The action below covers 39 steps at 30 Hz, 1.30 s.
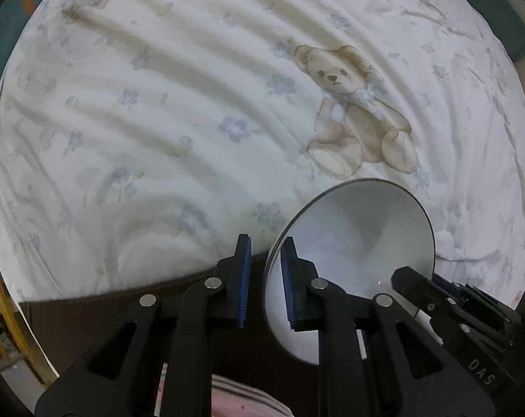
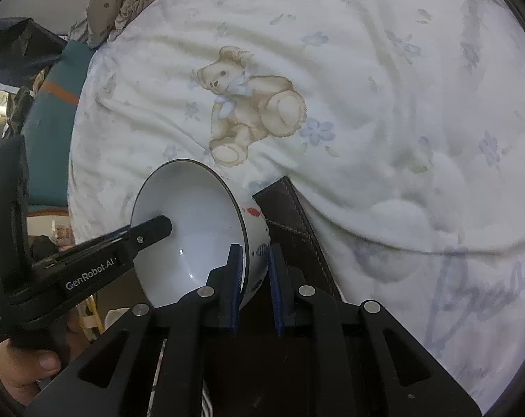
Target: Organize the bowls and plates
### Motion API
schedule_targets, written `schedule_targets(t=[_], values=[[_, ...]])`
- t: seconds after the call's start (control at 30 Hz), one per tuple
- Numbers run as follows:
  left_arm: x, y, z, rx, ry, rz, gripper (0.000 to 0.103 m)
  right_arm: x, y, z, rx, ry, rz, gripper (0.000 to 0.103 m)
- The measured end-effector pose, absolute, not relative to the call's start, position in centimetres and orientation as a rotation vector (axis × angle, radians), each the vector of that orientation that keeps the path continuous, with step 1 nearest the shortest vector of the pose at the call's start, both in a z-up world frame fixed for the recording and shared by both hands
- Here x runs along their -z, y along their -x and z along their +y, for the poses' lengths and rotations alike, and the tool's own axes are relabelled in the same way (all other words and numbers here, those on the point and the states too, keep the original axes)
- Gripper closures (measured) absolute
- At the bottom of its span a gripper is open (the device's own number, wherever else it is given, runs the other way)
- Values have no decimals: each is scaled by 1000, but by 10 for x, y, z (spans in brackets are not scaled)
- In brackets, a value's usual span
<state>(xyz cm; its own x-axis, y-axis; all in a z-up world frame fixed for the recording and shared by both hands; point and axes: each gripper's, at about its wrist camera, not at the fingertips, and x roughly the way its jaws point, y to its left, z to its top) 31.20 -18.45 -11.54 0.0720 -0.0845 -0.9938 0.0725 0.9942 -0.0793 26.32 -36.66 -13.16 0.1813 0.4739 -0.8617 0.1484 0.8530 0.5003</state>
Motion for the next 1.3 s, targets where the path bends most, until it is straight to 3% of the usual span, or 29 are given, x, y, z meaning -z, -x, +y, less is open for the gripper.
schedule_targets(t=[0.1,0.43,0.83,1.07,1.3], values=[[114,-313,-187,136,-25,1485,95,132,-266,-362,-232,-500,1381,87],[80,-287,-194,143,-93,1462,97,119,-258,-362,-217,-475,1348,94],[-16,-234,-161,184,-34,1274,97,31,-220,-343,-312,-417,1181,93],[-51,-193,-126,187,13,1194,97,-16,-175,-315,-362,-379,1085,92],[-58,-139,-78,216,65,1160,97,-26,-127,-280,-412,-324,1069,92]])
